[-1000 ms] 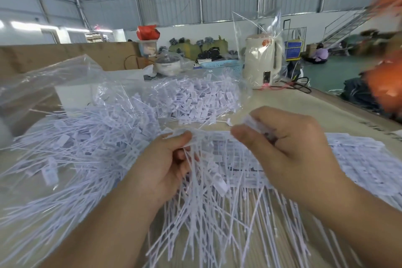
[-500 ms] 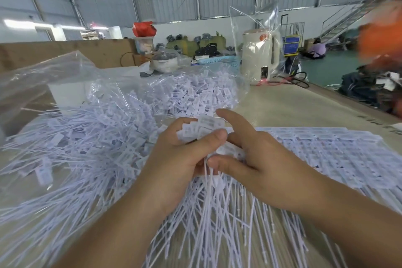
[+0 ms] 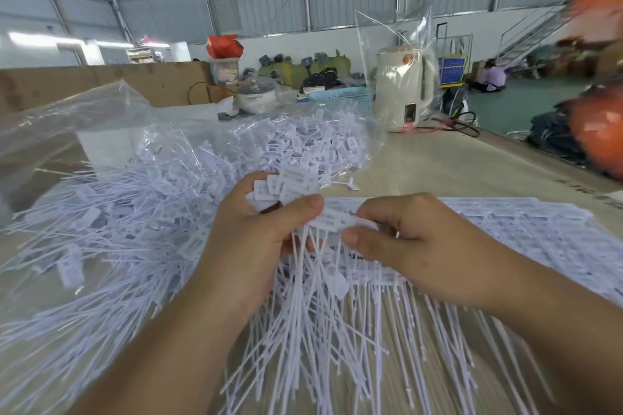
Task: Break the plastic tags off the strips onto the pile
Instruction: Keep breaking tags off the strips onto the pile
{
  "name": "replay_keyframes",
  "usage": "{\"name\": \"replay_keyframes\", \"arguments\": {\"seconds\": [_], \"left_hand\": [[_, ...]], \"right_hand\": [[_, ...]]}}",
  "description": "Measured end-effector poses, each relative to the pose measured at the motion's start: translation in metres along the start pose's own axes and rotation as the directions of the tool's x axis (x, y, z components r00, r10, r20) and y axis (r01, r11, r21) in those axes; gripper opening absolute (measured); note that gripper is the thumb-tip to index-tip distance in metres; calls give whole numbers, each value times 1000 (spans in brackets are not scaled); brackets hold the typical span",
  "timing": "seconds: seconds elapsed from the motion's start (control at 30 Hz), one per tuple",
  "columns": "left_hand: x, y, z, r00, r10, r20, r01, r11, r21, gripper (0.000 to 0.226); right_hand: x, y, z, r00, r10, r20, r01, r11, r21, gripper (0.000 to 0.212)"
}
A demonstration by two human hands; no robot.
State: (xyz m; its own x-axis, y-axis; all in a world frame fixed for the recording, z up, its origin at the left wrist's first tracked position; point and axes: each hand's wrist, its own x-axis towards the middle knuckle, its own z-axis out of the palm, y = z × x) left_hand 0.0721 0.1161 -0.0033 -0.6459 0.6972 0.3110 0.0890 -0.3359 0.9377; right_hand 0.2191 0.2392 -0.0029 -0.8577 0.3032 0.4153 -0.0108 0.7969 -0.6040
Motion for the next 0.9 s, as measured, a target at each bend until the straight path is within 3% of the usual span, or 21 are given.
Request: {"name": "replay_keyframes", "arguments": {"seconds": [0.1, 0.27, 0.37, 0.43, 0.5, 0.57, 0.63, 0.7, 0.77, 0.9], "left_hand": [[0, -2, 0, 1000, -18, 11, 18, 1000, -13, 32], [0, -3, 3, 997, -70, 16, 71, 992, -101, 34], [-3, -2, 7, 987, -150, 61, 159, 969, -191, 29], [-7, -6, 11, 972, -208, 111, 224, 962, -153, 24], [-11, -12, 16, 953, -272, 135, 292, 942, -167, 17], [-12, -14, 18, 952, -289, 103, 304, 932, -195, 15], [-8, -13, 15, 979, -202, 32, 204, 964, -170, 22], [-6, -11, 11, 998, -61, 15, 62, 998, -29, 30], [-8, -7, 11, 999, 26, 37, -29, 997, 74, 34], [-10, -7, 13, 994, 76, 80, -79, 996, 31, 32]], "right_hand": [[1, 0, -2, 1000, -13, 7, 13, 1000, -12, 29], [0, -3, -1, 981, -124, -153, 102, 984, -144, 40], [-2, -8, 2, 937, -241, -254, 176, 952, -251, 32], [-1, -12, 1, 878, -311, -364, 207, 932, -297, 34], [-1, -14, -3, 822, -301, -484, 219, 951, -220, 37], [-1, -11, -9, 825, -230, -517, 219, 972, -84, 38], [-3, -8, -11, 893, -159, -420, 195, 980, 43, 33], [-2, -5, -7, 953, -99, -288, 149, 976, 158, 24], [0, -2, 1, 975, -39, -221, 98, 960, 263, 22], [5, 6, 9, 974, 103, -204, -14, 917, 400, 33]]}}
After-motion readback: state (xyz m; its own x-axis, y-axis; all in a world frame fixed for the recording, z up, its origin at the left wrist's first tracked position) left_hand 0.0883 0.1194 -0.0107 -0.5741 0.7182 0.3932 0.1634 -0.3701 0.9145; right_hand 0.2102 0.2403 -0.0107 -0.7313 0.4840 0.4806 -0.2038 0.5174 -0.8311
